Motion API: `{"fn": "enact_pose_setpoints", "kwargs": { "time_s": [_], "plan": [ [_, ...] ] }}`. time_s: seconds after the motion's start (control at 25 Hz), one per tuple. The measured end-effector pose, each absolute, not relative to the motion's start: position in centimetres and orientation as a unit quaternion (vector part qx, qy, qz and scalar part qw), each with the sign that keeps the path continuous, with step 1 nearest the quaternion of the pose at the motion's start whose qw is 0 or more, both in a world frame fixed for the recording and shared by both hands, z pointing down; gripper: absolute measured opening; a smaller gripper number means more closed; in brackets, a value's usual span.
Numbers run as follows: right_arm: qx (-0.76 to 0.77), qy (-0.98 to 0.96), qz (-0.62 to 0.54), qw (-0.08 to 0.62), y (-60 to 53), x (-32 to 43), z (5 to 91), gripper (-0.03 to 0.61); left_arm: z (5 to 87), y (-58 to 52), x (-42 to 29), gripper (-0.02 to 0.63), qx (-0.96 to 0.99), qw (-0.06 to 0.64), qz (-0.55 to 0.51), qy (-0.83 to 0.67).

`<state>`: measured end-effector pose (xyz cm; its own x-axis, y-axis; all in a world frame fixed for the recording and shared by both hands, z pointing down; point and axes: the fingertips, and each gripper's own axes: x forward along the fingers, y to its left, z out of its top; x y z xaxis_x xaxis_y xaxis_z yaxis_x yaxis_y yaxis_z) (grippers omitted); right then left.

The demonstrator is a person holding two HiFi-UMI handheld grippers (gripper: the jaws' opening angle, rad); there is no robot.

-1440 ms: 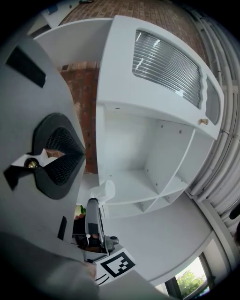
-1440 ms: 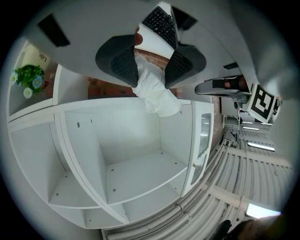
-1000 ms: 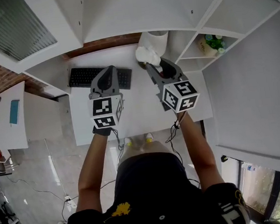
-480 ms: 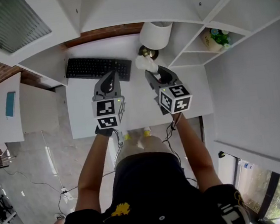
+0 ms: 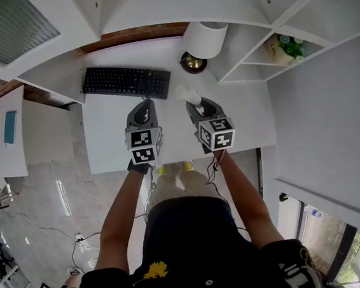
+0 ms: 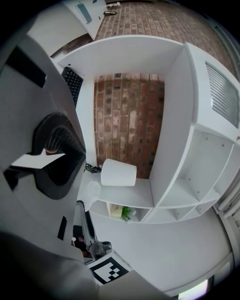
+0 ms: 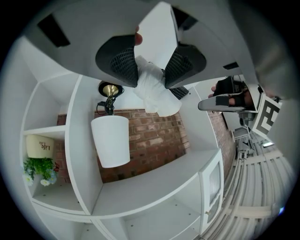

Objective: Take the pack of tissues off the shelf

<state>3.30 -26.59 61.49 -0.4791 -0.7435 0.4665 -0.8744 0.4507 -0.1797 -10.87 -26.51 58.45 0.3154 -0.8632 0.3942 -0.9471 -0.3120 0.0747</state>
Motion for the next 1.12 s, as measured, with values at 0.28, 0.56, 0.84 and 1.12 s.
{"fn": "enact_pose_setpoints", "kwargs": {
  "time_s": [0.28, 0.56, 0.84, 1.12],
  "plan": [
    [0.493, -0.824, 0.219, 0.175, -25.8, 3.3, 65.8, 0.184, 63.4, -25.7, -10.2, 0.017, 0.805, 0.177, 0.141, -0.549],
    [0.486, -0.815, 0.245, 0.199, -24.1, 3.5, 70.7, 0.184, 67.9, -24.7, -10.1, 0.017, 0.799, 0.195, 0.164, -0.544],
    [0.479, -0.807, 0.263, 0.223, -22.9, 3.6, 74.6, 0.184, 71.8, -23.7, -9.8, 0.017, 0.789, 0.234, 0.153, -0.547],
    [0.483, -0.794, 0.276, 0.243, -22.6, 3.7, 77.1, 0.187, 75.0, -23.3, -9.9, 0.017, 0.78, 0.257, 0.172, -0.544]
  ]
}}
